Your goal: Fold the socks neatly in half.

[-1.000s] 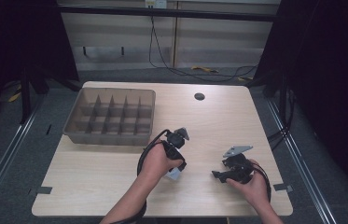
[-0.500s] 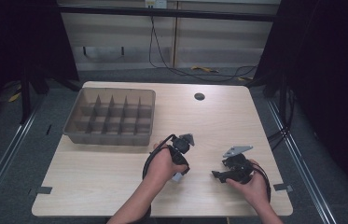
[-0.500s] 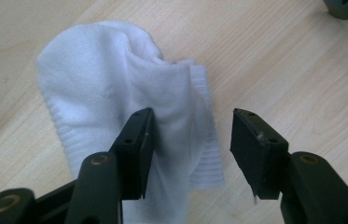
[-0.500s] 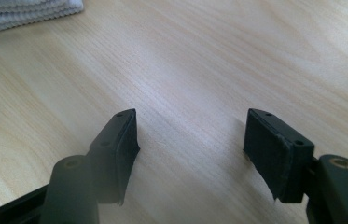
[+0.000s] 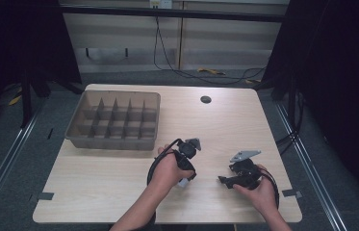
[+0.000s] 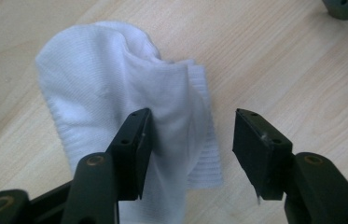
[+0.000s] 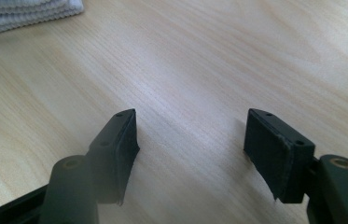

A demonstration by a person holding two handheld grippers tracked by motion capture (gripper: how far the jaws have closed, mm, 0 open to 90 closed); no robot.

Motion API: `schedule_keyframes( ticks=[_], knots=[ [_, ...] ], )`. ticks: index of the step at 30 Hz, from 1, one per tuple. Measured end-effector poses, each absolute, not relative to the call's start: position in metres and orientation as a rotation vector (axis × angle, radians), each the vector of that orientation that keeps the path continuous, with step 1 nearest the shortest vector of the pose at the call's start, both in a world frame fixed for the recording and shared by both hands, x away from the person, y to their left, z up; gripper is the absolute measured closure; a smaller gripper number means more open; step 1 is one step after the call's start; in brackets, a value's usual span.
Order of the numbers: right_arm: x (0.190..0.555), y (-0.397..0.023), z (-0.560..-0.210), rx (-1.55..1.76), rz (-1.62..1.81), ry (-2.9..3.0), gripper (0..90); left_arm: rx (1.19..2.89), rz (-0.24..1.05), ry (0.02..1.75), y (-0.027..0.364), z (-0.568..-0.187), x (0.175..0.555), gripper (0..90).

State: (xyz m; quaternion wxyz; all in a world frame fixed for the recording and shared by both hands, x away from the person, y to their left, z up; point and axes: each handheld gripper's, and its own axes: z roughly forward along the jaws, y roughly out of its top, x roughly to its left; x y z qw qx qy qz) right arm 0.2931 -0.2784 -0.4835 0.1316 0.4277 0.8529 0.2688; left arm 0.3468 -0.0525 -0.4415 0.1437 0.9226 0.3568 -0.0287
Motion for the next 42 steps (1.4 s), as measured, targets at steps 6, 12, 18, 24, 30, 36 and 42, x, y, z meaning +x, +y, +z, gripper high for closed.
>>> schedule_keyframes(
  ticks=[6, 12, 18, 24, 30, 36, 42],
  knots=[
    [0.293, -0.279, -0.484, 1.236, 0.784, 2.477, 34.4, 2.615, -0.083, 1.062, -0.042, -0.429, 0.349, 43.1],
    [0.294, -0.278, -0.483, 1.242, 0.778, 2.479, 34.4, 2.591, -0.090, 1.104, -0.034, -0.429, 0.353, 40.0],
    [0.294, -0.278, -0.483, 1.240, 0.779, 2.480, 34.4, 2.606, -0.125, 1.085, -0.048, -0.446, 0.348, 37.3],
    [0.294, -0.277, -0.483, 1.242, 0.774, 2.480, 34.2, 2.629, -0.089, 1.084, -0.057, -0.447, 0.342, 34.5],
    [0.294, -0.277, -0.483, 1.240, 0.774, 2.482, 34.0, 2.639, -0.057, 1.075, -0.057, -0.445, 0.342, 37.4],
    [0.294, -0.277, -0.483, 1.234, 0.775, 2.482, 34.0, 2.605, -0.084, 1.070, -0.055, -0.433, 0.342, 37.5],
    [0.294, -0.276, -0.483, 1.240, 0.774, 2.482, 33.8, 2.635, -0.113, 1.077, -0.057, -0.447, 0.340, 38.9]
  ],
)
